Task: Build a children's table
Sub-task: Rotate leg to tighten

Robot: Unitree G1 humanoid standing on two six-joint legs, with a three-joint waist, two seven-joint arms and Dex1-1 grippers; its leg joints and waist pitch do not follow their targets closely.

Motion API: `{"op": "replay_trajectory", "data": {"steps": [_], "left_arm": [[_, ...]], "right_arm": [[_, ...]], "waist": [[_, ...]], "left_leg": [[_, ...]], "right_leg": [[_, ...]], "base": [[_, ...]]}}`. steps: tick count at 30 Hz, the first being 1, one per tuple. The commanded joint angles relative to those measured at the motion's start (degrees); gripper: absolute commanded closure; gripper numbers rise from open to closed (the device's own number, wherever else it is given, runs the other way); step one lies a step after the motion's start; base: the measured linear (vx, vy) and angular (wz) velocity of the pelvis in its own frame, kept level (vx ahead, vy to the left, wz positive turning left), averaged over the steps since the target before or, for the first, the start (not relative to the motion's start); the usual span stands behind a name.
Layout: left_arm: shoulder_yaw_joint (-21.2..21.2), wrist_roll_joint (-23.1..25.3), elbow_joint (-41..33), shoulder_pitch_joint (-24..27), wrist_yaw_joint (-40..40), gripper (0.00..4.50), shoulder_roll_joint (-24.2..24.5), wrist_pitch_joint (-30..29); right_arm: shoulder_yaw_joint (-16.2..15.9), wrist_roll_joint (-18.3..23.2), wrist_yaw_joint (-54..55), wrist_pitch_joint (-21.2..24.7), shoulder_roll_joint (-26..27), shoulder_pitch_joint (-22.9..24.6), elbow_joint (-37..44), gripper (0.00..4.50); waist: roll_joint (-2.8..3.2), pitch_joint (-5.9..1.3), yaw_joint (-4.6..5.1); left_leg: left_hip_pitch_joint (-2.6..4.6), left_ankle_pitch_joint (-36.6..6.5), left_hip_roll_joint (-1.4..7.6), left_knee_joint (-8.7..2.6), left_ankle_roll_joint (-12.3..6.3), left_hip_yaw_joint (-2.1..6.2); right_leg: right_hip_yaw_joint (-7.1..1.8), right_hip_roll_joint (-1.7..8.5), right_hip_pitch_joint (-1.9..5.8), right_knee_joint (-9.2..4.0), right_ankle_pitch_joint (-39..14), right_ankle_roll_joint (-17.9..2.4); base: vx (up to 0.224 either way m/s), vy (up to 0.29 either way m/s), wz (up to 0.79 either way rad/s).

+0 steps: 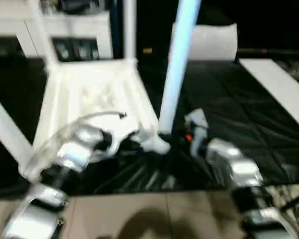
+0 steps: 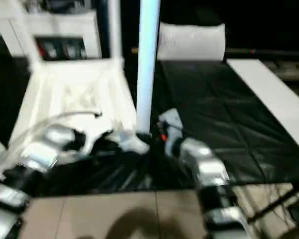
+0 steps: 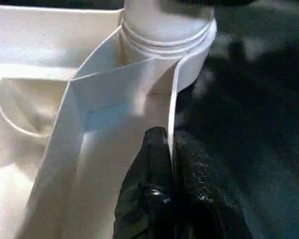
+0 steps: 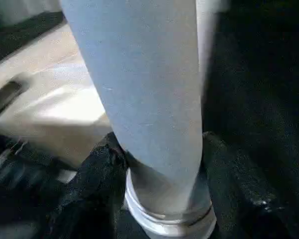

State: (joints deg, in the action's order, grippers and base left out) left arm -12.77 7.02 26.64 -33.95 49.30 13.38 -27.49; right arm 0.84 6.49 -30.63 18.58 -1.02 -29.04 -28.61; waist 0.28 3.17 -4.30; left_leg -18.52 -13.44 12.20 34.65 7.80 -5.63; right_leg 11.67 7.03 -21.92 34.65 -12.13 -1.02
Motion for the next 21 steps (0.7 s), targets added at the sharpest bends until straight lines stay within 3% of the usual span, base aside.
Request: {"op": "replay_trajectory", "data": {"steps": [1,2,3,4,5,8,11,13,14,16,19,21], "left_arm": [[0.64,-0.47,-2.25,-2.23,-8.87,4.50,-5.40,-1.05],[0.70,-0.43,-2.26,-2.24,-9.18,4.50,-5.55,-1.11],[0.98,-0.52,-2.52,-2.21,-10.33,4.50,-6.29,-1.56],[1.03,-0.47,-2.69,-2.20,-10.80,4.50,-6.50,-1.71],[1.09,-0.33,-2.91,-2.22,-11.20,4.50,-6.67,-2.01],[1.19,-0.09,-3.23,-2.23,-11.00,4.50,-6.47,-2.05],[0.20,-0.23,-4.36,-1.55,-6.99,4.50,-3.95,-0.32],[-0.53,-0.39,-4.91,-1.02,-5.16,4.50,-2.65,0.02],[-1.22,-0.49,-5.22,-0.57,-3.50,4.50,-1.51,1.01],[-2.01,-0.88,-5.79,0.34,-0.45,4.50,0.60,2.16],[-3.57,-1.32,-6.36,1.73,5.66,4.50,4.66,5.91],[-3.83,-1.78,-6.18,2.03,7.65,4.50,5.75,6.68]], "right_arm": [[-4.46,1.30,1.46,1.53,6.99,-0.56,-4.33,2.51],[-4.34,1.29,1.79,1.51,7.15,-0.63,-4.50,2.51],[-3.59,0.62,4.30,0.87,7.87,-1.10,-5.54,2.51],[-3.04,1.02,4.29,0.36,8.25,-1.15,-5.68,2.51],[-2.50,1.50,4.03,-0.27,8.61,-1.05,-5.44,2.16],[-2.59,1.26,3.48,-1.80,8.32,-0.40,-4.31,1.79],[-2.22,1.80,0.83,-3.51,6.37,1.52,-1.55,1.46],[-1.94,1.97,-0.04,-4.64,5.11,2.12,-1.12,1.24],[-1.63,2.39,-1.25,-5.50,4.11,2.68,-0.48,1.24],[-1.21,3.02,-3.92,-6.51,1.68,3.88,1.20,1.00],[-0.63,4.42,-10.31,-7.63,-3.61,5.84,4.10,0.78],[-0.71,4.13,-12.27,-7.96,-5.71,6.18,4.13,0.49]], "waist": [[0.24,-3.32,0.26],[0.24,-3.32,0.26],[-0.13,-3.04,1.03],[-0.07,-3.09,1.22],[-0.12,-3.14,1.37],[-0.12,-3.37,1.31],[-0.30,-3.59,0.97],[-0.31,-4.11,0.77],[-0.31,-4.11,0.77],[-0.12,-4.14,0.48],[-0.17,-3.95,0.37],[-0.11,-3.81,0.41]], "left_leg": [[-1.86,-10.05,0.39,-4.77,-0.24,-1.09],[-1.86,-10.05,0.39,-4.77,-0.24,-1.09],[-1.54,-14.75,0.12,-5.00,-0.81,-1.35],[-1.37,-15.89,0.10,-5.14,-1.23,-1.29],[-1.48,-15.93,0.15,-5.20,-1.57,-1.31],[-1.78,-13.42,0.42,-5.43,-2.66,-1.52],[-1.51,-10.86,0.50,-5.29,-3.51,-1.99],[-2.32,-4.89,0.51,-5.05,-4.38,-2.06],[-2.32,-4.89,0.51,-5.05,-4.38,-2.06],[-2.25,-0.68,0.56,-4.67,-6.00,-2.36],[-2.21,-2.48,0.51,-4.69,-6.72,-2.58],[-2.08,-3.90,0.62,-4.83,-6.26,-2.68]], "right_leg": [[-3.60,2.92,3.80,-6.26,-22.84,-2.32],[-3.60,2.92,3.80,-6.26,-22.84,-2.32],[-3.63,2.28,3.08,-6.48,-23.76,-3.65],[-3.82,2.28,3.02,-6.55,-23.76,-4.14],[-3.98,2.26,3.08,-6.49,-23.25,-4.31],[-4.92,2.14,3.11,-5.94,-19.16,-6.03],[-5.54,2.27,2.76,-5.68,-16.99,-7.34],[-5.96,2.22,3.30,-4.60,-11.12,-8.82],[-5.96,2.22,3.30,-4.60,-11.12,-8.82],[-6.21,2.03,3.07,-3.93,-5.32,-11.07],[-6.29,1.93,3.05,-4.19,-6.46,-11.40],[-6.33,1.90,2.92,-4.39,-8.35,-11.26]], "base": [[0.000,0.000,0.00],[0.000,0.000,0.00],[0.000,0.000,0.00],[0.000,0.000,0.00],[0.000,0.000,0.00],[0.000,0.000,0.00],[0.000,0.000,0.00],[0.000,0.000,0.00],[0.000,0.000,0.00],[0.000,0.000,0.00],[0.000,0.000,0.00],[0.000,0.000,0.00]]}}
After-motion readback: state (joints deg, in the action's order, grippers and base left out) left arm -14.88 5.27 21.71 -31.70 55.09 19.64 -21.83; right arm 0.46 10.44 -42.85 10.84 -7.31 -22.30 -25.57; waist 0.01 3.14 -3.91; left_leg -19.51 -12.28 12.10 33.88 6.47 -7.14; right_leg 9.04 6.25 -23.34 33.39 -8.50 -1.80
